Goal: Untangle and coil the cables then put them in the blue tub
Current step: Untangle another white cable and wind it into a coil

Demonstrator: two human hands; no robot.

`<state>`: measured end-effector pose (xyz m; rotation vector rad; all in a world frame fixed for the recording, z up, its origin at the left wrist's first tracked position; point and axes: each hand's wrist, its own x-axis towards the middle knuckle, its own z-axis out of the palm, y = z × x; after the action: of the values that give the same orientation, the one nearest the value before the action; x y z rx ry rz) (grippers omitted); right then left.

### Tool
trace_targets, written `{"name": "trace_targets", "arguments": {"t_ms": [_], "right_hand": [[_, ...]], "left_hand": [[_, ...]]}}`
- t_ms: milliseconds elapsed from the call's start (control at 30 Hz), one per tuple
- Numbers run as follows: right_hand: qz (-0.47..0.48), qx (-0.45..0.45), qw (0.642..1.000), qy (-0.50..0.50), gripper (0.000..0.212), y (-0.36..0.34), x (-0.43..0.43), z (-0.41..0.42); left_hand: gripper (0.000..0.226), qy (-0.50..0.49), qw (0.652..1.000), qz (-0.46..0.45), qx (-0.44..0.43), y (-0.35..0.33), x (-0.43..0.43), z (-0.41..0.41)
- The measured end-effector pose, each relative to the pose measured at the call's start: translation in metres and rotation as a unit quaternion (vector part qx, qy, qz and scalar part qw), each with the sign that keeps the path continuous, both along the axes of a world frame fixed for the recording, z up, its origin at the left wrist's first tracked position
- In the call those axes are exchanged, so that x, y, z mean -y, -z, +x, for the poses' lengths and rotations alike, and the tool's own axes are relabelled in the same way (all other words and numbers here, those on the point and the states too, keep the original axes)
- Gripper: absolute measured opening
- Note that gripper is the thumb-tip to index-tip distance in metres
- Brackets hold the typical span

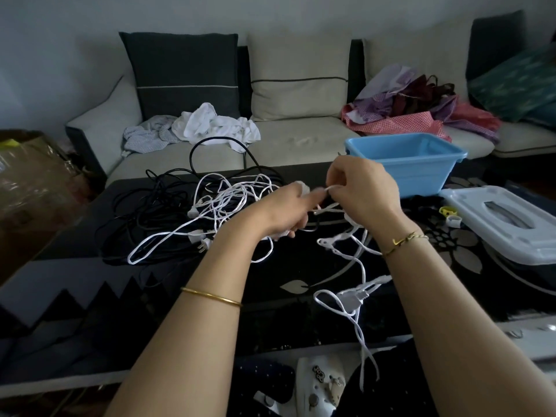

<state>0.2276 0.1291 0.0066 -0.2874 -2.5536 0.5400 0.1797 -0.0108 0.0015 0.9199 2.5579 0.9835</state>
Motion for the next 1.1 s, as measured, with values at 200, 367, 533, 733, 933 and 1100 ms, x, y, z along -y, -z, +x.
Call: {"name": "trace_targets", "arguments": {"t_ms": [200,367,533,733,933,1100], "right_hand": [[0.012,-0.003,0.999,0.039,0.018,0.010,-0.017,-0.007],[-0.020,0.084,0.996,0.037,0.015,0.025,-0.025,-0.012],[-0.039,0.138,0.990,0.013,0.004,0.033,-0.027,-0.013],[-0.188,0.103,0.961,-0.175,0.035,0.027,-0.010,-0.012],[-0.442,0.048,0.859,-0.254,0.018,0.020,0.001,-0.009],[-0.501,0.047,0.834,-0.227,0.014,0.024,0.005,-0.013]], "left_hand": [[0.035,-0.049,0.999,0.014,0.008,-0.004,0.007,-0.002],[0.044,-0.073,0.965,0.201,0.155,-0.014,0.020,-0.004],[0.046,-0.086,0.868,0.385,0.302,-0.024,0.029,-0.006],[0.057,-0.067,0.824,0.413,0.382,-0.023,0.029,-0.007],[0.048,-0.063,0.792,0.443,0.415,-0.019,0.031,-0.009],[0.045,0.055,0.660,0.530,0.529,-0.015,0.032,-0.009]]}}
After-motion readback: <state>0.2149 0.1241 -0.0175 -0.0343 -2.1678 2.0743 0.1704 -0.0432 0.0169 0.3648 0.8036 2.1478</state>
